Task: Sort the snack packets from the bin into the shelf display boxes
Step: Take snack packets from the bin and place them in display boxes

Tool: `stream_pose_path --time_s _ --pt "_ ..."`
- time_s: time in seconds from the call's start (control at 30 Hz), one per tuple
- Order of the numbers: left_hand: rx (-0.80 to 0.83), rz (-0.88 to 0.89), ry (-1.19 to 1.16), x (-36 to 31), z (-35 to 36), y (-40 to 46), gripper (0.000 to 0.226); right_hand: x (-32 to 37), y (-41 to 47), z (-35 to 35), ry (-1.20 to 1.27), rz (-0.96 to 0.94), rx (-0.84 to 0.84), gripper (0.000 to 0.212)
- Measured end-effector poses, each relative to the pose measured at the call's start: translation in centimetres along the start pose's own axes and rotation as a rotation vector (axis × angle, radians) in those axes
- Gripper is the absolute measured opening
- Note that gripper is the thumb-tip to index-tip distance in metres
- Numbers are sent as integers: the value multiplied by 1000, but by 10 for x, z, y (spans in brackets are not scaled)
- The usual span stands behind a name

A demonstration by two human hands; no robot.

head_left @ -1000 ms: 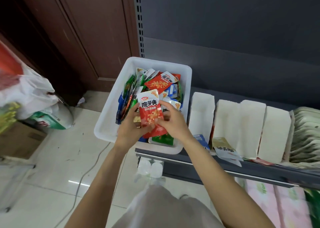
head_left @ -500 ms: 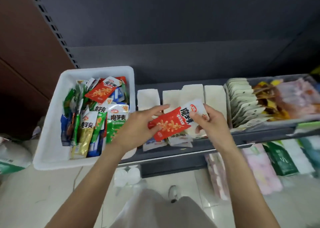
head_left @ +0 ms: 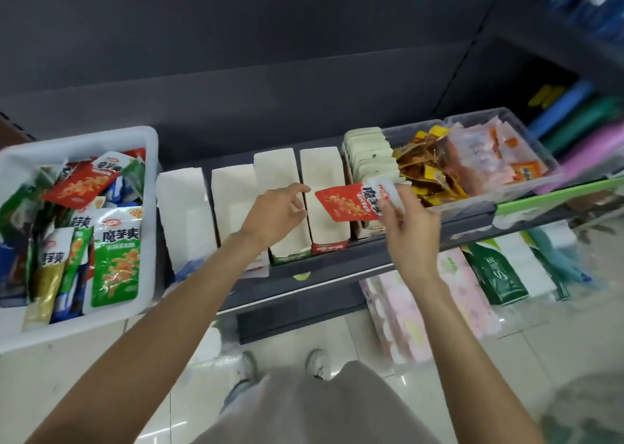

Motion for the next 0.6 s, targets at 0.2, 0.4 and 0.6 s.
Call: stream_pose_path --time_s 0.2,0.4,0.6 --pt "74 89 443 -3 20 11 40 23 -8 49 -84 -328 148 27" --pt "24 103 458 -10 21 8 27 -3 -28 80 -172 -382 462 33" --pt "17 90 378 -8 19 3 28 -8 -38 66 -135 -391 522 47"
Point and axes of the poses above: each hand's wrist, its own y-axis towards the middle knuckle, its own z-axis out of the palm, x = y × z, the point moved 7 cm from there along y, towards the middle knuckle
